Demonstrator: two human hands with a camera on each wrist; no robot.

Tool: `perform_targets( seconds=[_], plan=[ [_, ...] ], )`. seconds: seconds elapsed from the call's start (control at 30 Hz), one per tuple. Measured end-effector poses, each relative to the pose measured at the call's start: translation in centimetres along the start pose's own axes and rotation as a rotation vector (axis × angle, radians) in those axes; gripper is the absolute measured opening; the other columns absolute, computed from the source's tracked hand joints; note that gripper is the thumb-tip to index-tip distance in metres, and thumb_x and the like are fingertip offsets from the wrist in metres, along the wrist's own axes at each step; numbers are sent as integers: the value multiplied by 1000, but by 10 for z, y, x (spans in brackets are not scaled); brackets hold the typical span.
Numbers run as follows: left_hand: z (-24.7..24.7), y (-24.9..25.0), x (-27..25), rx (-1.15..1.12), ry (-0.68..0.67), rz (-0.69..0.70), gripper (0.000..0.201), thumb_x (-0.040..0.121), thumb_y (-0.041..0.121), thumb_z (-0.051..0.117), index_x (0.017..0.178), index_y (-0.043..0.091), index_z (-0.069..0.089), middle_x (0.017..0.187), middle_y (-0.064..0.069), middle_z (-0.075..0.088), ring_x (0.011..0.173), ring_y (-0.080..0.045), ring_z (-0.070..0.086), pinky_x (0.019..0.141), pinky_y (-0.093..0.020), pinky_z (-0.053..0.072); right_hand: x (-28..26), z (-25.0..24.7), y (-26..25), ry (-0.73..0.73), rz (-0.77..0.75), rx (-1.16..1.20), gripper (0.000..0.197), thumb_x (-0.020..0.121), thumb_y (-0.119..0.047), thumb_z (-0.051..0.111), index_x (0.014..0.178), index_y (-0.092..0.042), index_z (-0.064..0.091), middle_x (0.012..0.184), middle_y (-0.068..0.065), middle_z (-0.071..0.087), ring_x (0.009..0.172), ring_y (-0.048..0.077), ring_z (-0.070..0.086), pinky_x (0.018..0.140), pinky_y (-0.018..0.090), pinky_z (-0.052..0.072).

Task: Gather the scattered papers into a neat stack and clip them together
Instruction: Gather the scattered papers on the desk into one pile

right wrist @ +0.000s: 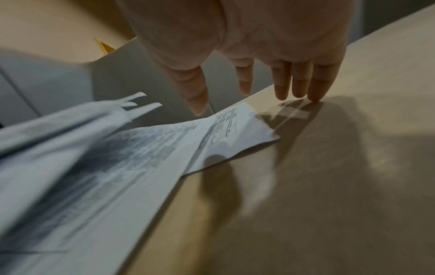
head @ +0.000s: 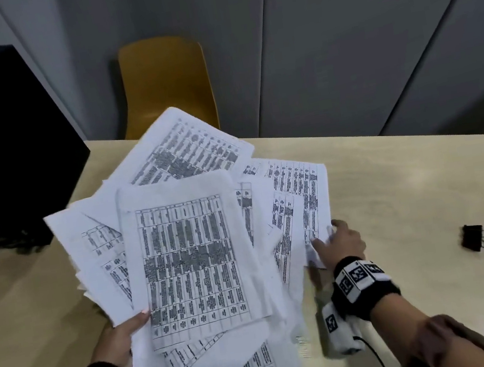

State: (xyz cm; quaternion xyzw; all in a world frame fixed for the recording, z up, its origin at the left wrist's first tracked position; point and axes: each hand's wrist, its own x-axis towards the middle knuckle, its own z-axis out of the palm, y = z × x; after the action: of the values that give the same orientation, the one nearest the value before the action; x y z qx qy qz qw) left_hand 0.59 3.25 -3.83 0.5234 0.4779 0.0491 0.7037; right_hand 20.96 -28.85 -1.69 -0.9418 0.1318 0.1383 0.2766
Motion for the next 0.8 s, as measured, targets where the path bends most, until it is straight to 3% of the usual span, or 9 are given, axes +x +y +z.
perform_targets(
  seconds=[0.1,0.27,0.37,0.4,0.43,0.5,0.63,0.73,0.8],
  plan=[
    [-9,11,0,-83,11,24,35,85,0,55,120,0,54,108,-15,62,91,-30,57,83,-39,43,0,2,-13,-24,-52,-101,86,80,-49,62,146,-17,17,148,20,27,136,37,25,111,47,24],
    [-12,26,-6,-127,72,44,38,82,5,60,118,-2,56,117,-10,58,102,-30,56,102,-38,34,-4,21,-30,-212,-149,-332,115,73,-63,63,146,-25,-17,155,23,-8,144,40,-2,116,52,6],
    [-14,26,-1,-169,97,54,33,85,4,57,117,-1,55,116,-13,60,91,-26,58,88,-29,45,-4,23,-30,-311,-232,-416,117,70,-58,69,146,-33,-17,155,19,-16,143,41,-10,116,53,3],
    [-16,24,2,-180,100,34,33,81,7,62,114,0,57,114,-15,62,93,-27,58,87,-29,48,-3,20,-27,-329,-258,-441,117,69,-56,71,146,-34,-15,156,17,-15,143,41,-8,116,53,4],
    [-19,21,7,-182,90,18,42,73,14,71,112,1,59,117,-16,62,103,-31,58,94,-35,46,-2,16,-24,-336,-285,-461,118,67,-54,73,146,-35,-12,157,15,-12,143,40,-5,115,52,8],
    [-22,14,13,-179,79,17,58,61,19,76,114,2,60,125,-17,59,118,-33,53,106,-50,33,-1,6,-19,-312,-336,-473,122,62,-50,78,147,-35,-9,156,11,2,142,37,8,114,50,19],
    [-8,11,12,-161,32,-4,48,76,8,66,122,-2,55,128,-20,56,118,-32,52,109,-49,30,-5,-3,-20,-204,-243,-328,127,60,-32,84,146,-35,-9,143,16,19,128,38,31,103,45,38],
    [-8,1,19,-107,24,15,69,48,31,85,109,9,63,129,-15,57,123,-33,50,109,-53,28,-8,0,-22,-148,-133,-77,120,67,-11,81,147,-30,-6,140,19,29,103,37,53,86,37,47],
    [-2,3,15,-107,-3,19,58,58,24,80,112,10,61,127,-14,58,123,-32,49,111,-51,27,-7,2,-17,-141,-77,97,106,71,-5,77,148,-22,6,139,17,43,105,35,58,88,35,47]
  ],
)
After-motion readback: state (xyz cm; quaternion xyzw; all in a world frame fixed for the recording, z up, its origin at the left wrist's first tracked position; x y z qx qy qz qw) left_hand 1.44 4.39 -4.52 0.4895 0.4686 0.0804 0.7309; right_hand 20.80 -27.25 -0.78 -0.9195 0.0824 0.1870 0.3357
